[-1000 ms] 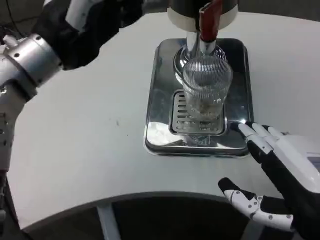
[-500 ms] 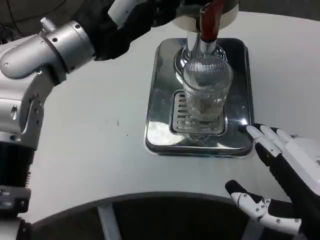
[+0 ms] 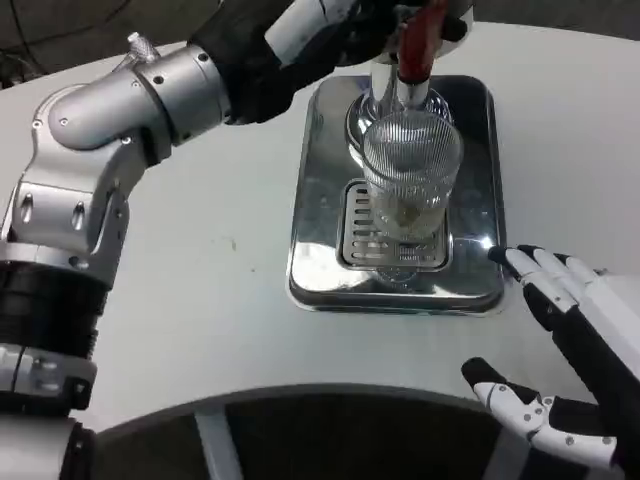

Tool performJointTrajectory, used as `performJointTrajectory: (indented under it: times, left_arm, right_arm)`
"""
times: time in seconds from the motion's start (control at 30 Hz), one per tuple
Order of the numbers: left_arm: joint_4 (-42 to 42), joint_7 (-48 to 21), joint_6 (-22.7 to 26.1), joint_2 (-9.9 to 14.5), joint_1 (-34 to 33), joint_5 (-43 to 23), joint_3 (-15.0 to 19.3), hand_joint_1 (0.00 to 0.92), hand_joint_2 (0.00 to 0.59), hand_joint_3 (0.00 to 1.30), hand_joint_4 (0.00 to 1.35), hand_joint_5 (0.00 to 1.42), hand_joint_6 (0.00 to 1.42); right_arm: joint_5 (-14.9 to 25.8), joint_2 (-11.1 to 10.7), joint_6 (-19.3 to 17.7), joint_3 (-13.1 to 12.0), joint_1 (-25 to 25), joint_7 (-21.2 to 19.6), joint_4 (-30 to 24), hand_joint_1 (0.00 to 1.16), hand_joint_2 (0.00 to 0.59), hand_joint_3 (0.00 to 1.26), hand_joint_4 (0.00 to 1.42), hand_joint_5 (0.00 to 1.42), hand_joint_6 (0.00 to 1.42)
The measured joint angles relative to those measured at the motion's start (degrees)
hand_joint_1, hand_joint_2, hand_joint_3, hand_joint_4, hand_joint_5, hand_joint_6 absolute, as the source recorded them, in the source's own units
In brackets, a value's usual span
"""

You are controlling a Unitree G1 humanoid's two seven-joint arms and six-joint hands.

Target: Grasp the cup under the faucet to collect the drink, then remove the cup.

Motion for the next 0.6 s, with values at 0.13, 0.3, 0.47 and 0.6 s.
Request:
performJointTrajectory:
  times: [0.13,0.3,0.47,0.6]
  left_arm:
    - [2.5,-0.5,-2.4,-0.8,-0.6,1.2,-0.7,0.0,0.133,0.21,0.12,0.23,0.17]
    - [5.4,-0.7,-6.5,-1.1,-1.6,3.6,-1.9,0.0,0.132,0.18,0.11,0.21,0.15]
    - [6.7,-0.9,-11.4,-1.2,-1.8,6.0,-2.5,0.0,0.132,0.12,0.05,0.16,0.11]
    - [7.3,-0.9,-14.2,-1.2,-1.8,7.7,-2.9,0.0,0.132,0.1,0.02,0.13,0.1]
  right_arm:
    - [0.6,0.0,-0.2,-0.7,-0.1,0.0,0.0,0.33,0.407,0.04,0.0,0.0,0.0]
    - [0.7,0.0,-0.1,-1.1,-0.3,0.0,0.0,0.33,0.407,0.04,0.0,0.0,0.0]
    - [0.8,0.1,0.1,-1.1,-0.2,0.0,0.0,0.33,0.407,0.04,0.0,0.0,0.0]
    - [1.0,0.2,0.7,-0.8,-0.2,0.0,0.0,0.33,0.407,0.04,0.0,0.0,0.0]
